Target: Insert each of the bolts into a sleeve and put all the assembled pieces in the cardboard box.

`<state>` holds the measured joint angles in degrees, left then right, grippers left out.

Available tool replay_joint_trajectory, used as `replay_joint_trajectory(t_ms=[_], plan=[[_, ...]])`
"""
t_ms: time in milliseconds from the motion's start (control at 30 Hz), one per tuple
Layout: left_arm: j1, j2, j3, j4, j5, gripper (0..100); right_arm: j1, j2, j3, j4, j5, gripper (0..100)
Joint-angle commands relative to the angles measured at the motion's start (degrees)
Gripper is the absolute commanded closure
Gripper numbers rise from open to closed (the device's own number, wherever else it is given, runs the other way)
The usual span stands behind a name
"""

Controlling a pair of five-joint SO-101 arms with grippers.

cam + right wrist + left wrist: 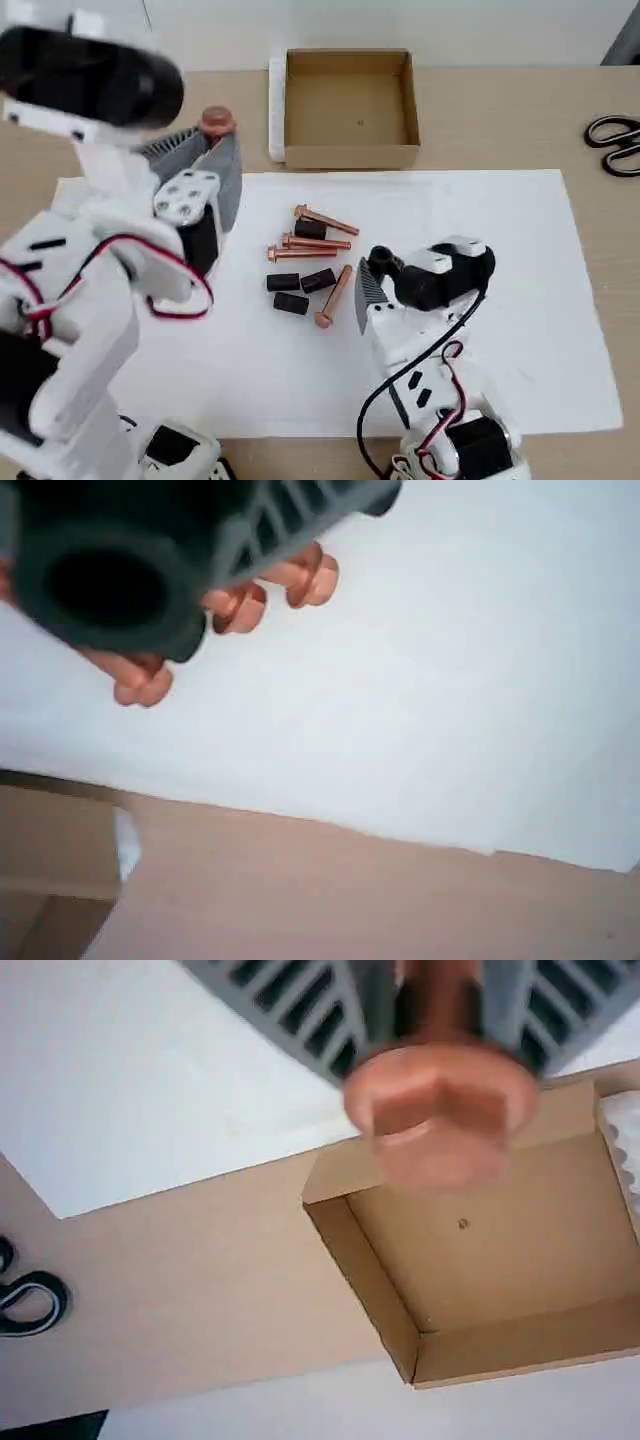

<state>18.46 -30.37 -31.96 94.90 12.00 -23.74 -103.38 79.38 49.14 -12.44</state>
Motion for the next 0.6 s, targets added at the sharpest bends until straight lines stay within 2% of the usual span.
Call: replay_joint_trajectory(t_ms=[0,100,200,433,567], plan=[[-0.1,-7.4,4.1,-1.8,-1.0,99,-0.5,-0.6,-0.4,-1.5,-0.3,99.5],[-2.0,-14.6,11.8,-1.9,-1.7,99,-0.5,-0.6,-0.4,-1.5,-0.3,99.5],[-5.2,-21.9,23.3,-6.9,-1.8,99,-0.5,-0.6,-0.4,-1.5,-0.3,99.5],[-5.8,-34.3,60.4,-35.1,-0.3,99,-0.6,-0.6,-0.7,-1.5,-0.6,99.2],[-5.6,-37.7,75.4,-48.8,3.0,99,-0.6,-0.6,-0.4,-1.5,-0.6,99.1]])
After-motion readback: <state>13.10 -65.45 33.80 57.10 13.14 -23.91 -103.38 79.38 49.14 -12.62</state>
